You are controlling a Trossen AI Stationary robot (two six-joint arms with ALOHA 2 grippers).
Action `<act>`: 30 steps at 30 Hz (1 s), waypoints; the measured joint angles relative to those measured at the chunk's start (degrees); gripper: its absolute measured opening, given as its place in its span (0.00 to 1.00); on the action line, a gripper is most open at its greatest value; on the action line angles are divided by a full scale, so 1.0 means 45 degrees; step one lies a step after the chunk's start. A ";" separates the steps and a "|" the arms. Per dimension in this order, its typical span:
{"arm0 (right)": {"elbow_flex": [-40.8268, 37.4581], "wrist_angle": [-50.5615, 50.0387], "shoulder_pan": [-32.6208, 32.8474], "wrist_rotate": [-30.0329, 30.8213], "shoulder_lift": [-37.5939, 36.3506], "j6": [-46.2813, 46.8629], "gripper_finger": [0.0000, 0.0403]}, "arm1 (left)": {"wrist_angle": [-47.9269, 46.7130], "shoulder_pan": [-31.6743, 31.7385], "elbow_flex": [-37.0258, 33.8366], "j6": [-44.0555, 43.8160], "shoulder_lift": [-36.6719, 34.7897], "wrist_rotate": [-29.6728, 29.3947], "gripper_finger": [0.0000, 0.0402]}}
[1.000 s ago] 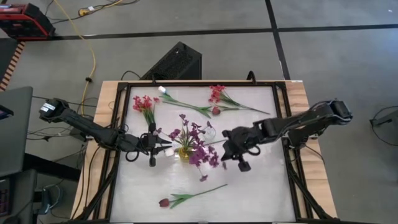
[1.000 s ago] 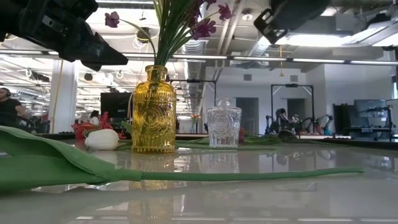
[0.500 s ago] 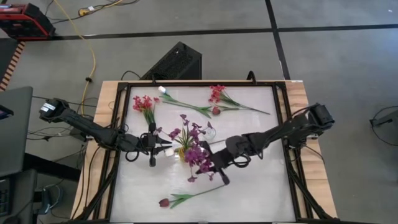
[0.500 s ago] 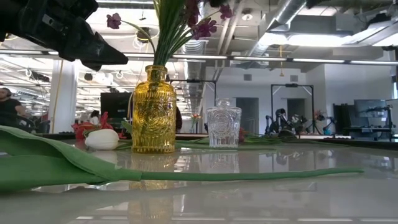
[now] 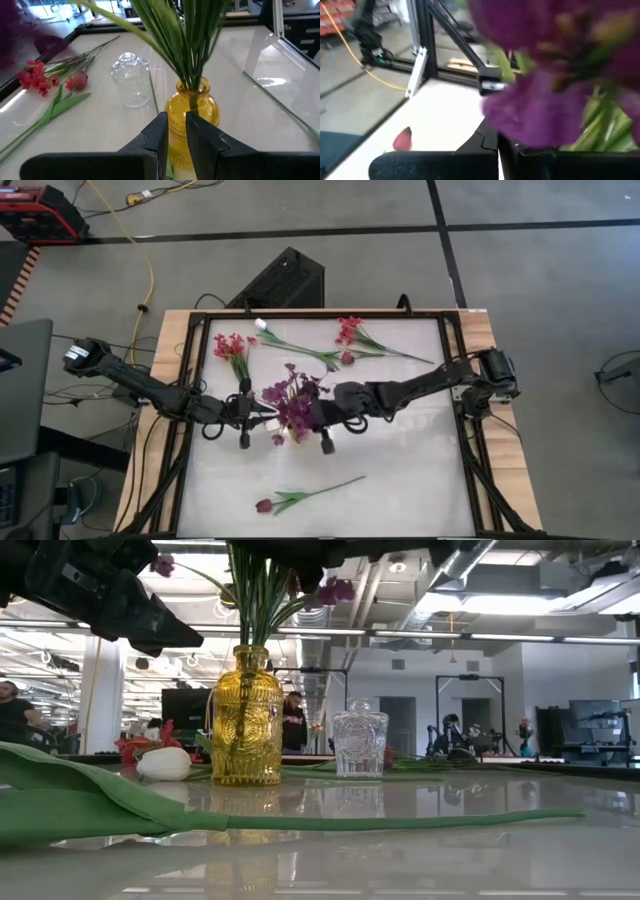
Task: Sort flowers into vase by color
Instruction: Put the purple flowers into the yellow vase, then adjust the bottom white tulip
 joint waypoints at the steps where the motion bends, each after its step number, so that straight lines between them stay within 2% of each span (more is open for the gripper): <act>1: 0.0120 -0.0663 -0.0001 0.0073 -0.0158 -0.0096 0.06 | 0.0002 0.0000 -0.0001 -0.0003 0.0000 0.0031 0.14; 8: 0.0971 -0.3784 0.0013 0.0247 -0.1285 -0.0231 0.06 | 0.0016 0.0000 -0.0001 0.0359 0.0000 0.0026 0.14; 14: 0.1733 -0.8174 0.0013 -0.1572 -0.2044 0.0351 0.06 | 0.0004 0.0000 0.0000 0.0378 0.0000 0.0021 0.14; 20: 0.1935 -1.1674 0.0208 -0.1586 -0.2878 0.0533 0.06 | 0.0007 0.0000 0.0000 0.0375 0.0000 0.0011 0.14; 26: 0.1897 -1.3432 0.0352 -0.1213 -0.4207 0.0650 0.06 | 0.0002 0.0000 0.0000 0.0184 0.0000 -0.0111 0.14; 30: 0.0954 -1.3499 0.0346 -0.1161 -0.5441 0.0290 0.06 | -0.0246 0.0000 0.0000 -0.0482 0.0000 -0.0317 0.14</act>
